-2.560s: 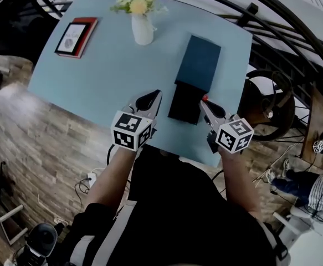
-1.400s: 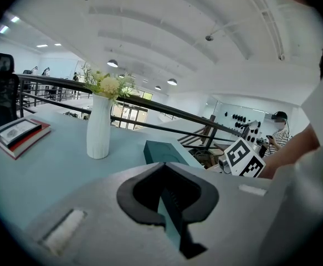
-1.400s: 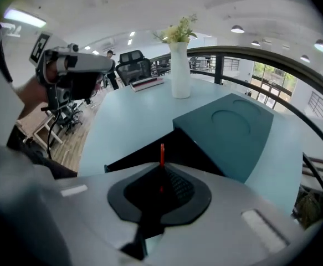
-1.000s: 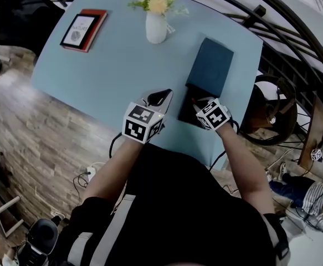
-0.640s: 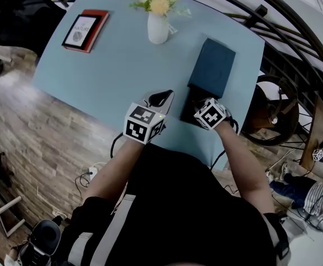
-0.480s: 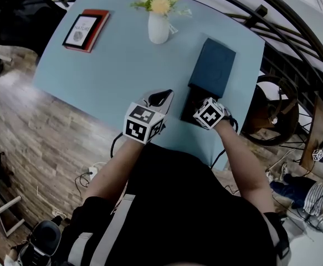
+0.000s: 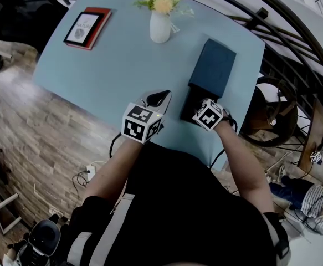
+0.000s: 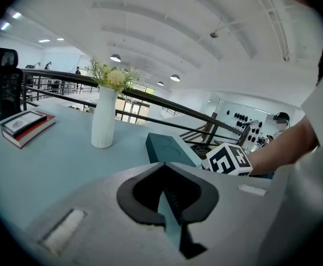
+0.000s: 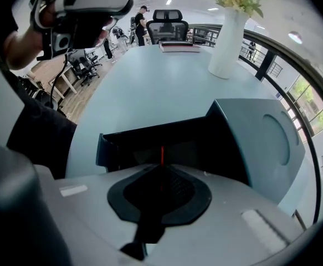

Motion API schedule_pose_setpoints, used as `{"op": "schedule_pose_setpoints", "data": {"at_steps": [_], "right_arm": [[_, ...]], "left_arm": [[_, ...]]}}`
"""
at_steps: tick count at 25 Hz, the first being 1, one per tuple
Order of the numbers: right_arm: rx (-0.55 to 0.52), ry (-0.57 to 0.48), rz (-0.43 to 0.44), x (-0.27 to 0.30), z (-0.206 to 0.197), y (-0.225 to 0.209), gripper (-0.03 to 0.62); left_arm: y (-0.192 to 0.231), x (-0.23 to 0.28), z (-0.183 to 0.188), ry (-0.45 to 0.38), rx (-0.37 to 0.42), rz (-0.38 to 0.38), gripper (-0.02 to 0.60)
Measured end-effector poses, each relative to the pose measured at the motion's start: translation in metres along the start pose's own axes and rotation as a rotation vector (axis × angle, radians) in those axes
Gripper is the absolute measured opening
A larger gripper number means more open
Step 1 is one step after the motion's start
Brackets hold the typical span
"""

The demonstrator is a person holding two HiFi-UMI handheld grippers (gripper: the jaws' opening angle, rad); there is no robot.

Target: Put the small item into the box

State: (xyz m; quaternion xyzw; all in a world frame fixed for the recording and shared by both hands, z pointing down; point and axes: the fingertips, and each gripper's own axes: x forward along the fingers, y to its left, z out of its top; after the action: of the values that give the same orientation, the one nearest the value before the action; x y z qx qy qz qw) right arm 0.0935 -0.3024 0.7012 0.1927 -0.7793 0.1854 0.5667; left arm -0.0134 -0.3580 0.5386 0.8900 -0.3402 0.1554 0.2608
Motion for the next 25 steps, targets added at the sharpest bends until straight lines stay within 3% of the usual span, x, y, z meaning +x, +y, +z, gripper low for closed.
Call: {"op": "schedule_pose_setpoints", "data": {"at_steps": [6, 11, 20, 25], "right_arm": [[0.036, -0.033, 0.016, -0.007, 0.003, -0.005, 0.050], [0.044, -0.096, -0.032, -0.016, 0.004, -0.019, 0.060], [0.126, -0.302, -0.081, -0.062, 0.005, -0.026, 0.029], [0.279, -0.495, -0.101, -0.099, 0.002, -0.031, 0.029]], "left_arm": [[-0.003, 0.003, -0.003, 0.002, -0.005, -0.001, 0.008], [-0.009, 0.002, -0.006, 0.007, 0.001, 0.003, 0.008], [-0.026, -0.004, 0.012, -0.055, 0.032, -0.007, 0.008], [-0.046, -0.004, 0.020, -0.053, 0.089, -0.001, 0.008]]}}
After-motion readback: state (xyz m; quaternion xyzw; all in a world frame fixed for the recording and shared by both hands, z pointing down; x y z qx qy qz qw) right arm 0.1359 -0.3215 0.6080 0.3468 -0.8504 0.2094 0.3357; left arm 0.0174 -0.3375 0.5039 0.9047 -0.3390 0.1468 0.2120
